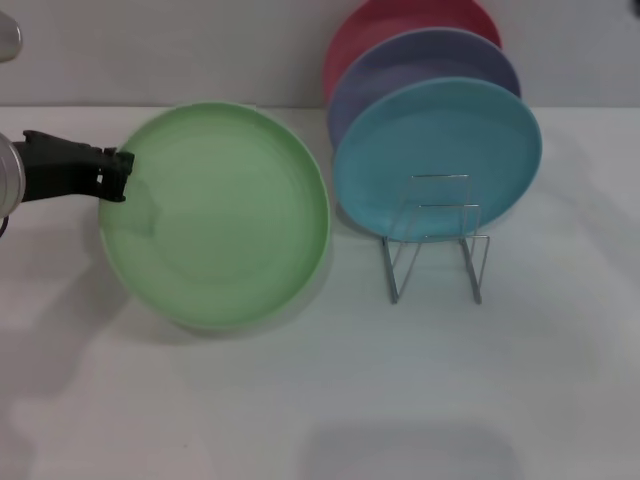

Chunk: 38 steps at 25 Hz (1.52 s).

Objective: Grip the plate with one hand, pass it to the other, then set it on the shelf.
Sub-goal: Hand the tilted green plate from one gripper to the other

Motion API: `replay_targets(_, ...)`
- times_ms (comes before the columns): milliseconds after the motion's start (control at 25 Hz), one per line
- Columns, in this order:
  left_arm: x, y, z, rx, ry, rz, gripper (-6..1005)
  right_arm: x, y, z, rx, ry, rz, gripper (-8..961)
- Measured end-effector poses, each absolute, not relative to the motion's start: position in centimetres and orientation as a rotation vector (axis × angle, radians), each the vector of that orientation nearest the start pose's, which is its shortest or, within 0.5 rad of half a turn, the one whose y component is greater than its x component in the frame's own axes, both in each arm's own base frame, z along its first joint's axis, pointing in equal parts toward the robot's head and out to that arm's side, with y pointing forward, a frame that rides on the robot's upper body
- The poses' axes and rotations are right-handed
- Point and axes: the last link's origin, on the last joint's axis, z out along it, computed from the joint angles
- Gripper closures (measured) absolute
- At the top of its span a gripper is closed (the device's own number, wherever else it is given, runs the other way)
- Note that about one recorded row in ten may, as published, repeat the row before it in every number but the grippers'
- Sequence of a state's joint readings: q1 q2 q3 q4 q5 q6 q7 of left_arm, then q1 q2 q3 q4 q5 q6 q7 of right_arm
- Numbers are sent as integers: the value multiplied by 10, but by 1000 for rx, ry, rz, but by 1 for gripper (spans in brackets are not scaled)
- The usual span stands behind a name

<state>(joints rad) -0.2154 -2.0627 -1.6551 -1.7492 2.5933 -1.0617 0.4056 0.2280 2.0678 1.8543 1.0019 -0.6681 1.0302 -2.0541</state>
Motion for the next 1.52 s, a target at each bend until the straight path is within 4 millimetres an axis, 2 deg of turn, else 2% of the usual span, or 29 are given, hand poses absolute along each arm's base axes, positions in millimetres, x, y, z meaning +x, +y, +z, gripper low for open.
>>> replay_targets(40,-185,348,59,-2136,-807,-59,954,182,373,90,-1972,452,1175,132)
replay_targets(80,-185,348,59,-2136,-807,-59,953,182,373,90,-1972,452,1175,132)
replay_targets(200,-184,348,60,-2131,-801,-66,952,130,383,94,-2169,467,1048,132)
replay_targets(240,-184,348,59,-2132,-799,-67,951,102,386,92,-2273,497,896,133)
replay_targets(280,-184,348,59,-2132,-799,-67,951,102,386,92,-2273,497,896,133)
replay_targets(320,-184,348,58,-2135,-797,-67,950,80,390,87,-2348,556,710,133)
replay_targets(360,-183,348,56,-2138,-794,-68,950,80,390,87,-2348,556,710,133)
replay_targets(400,-183,348,55,-2142,-791,-68,950,73,392,83,-2373,601,611,133)
replay_targets(440,-182,347,52,-2146,-784,-72,949,62,401,74,-2399,708,411,133)
replay_targets(600,-181,347,51,-2149,-775,-77,947,58,412,60,-2414,817,232,134)
replay_targets(640,-180,347,51,-2153,-768,-79,947,55,418,51,-2430,827,163,134)
replay_targets(760,-179,347,50,-2157,-764,-80,946,52,423,42,-2444,790,94,135)
replay_targets(1040,-177,346,50,-2161,-758,-83,942,38,423,17,-2513,669,52,135)
replay_targets(1160,-177,346,49,-2163,-756,-83,941,36,422,12,-2527,652,46,135)
replay_targets(1520,-175,345,47,-2174,-758,-94,937,35,421,-20,-2586,586,-36,136)
